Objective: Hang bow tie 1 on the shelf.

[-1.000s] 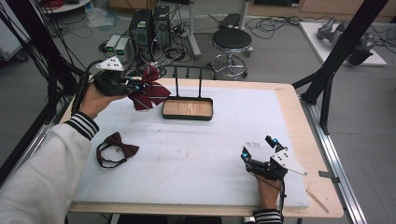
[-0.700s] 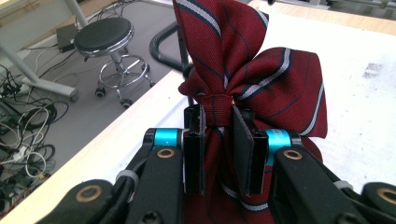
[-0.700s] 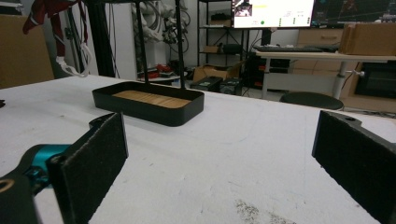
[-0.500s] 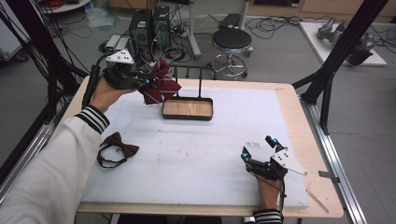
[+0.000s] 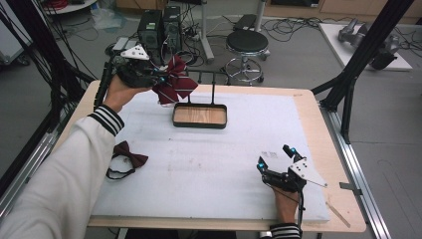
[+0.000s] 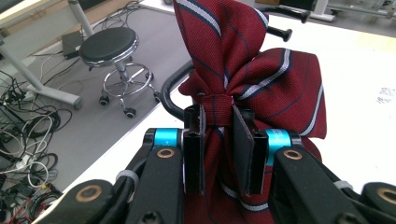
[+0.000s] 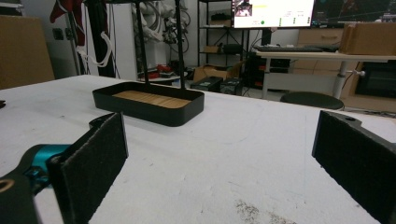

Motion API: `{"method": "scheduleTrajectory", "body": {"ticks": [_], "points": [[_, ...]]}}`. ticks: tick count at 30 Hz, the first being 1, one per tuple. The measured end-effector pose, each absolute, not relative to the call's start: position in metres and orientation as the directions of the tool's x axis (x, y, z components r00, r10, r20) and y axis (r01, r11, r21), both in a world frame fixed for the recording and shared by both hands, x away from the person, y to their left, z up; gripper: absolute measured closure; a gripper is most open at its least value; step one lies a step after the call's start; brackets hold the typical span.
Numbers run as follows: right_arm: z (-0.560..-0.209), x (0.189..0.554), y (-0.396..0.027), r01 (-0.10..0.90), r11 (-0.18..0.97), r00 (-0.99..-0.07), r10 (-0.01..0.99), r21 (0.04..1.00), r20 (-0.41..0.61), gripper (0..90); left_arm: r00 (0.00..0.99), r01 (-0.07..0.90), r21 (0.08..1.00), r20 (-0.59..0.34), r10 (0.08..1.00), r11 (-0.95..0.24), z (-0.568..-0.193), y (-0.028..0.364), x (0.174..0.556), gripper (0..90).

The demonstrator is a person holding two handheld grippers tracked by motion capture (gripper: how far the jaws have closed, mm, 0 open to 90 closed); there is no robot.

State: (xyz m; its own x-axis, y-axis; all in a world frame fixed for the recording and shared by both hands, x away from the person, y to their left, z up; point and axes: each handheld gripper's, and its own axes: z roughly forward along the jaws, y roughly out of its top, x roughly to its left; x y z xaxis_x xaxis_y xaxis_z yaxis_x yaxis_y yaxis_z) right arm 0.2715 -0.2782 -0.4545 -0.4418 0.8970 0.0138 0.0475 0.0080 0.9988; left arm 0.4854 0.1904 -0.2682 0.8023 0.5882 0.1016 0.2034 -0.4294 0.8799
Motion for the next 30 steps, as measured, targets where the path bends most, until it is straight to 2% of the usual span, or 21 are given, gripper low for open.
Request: {"method": "scheduleTrajectory", "body": {"ticks": [16,30], "points": [[-0.454,0.272,-0.278,0.051,0.006,-0.441,0.898,0.999,0.017,2.5,0.76,0.242,0.877,0.096,0.643,-0.416,-0.266,0.202,0.501,75.0],[-0.454,0.272,-0.278,0.054,0.003,-0.438,0.898,0.999,0.021,2.6,0.658,0.319,0.876,0.071,0.75,-0.363,-0.275,0.23,0.511,75.0]]}}
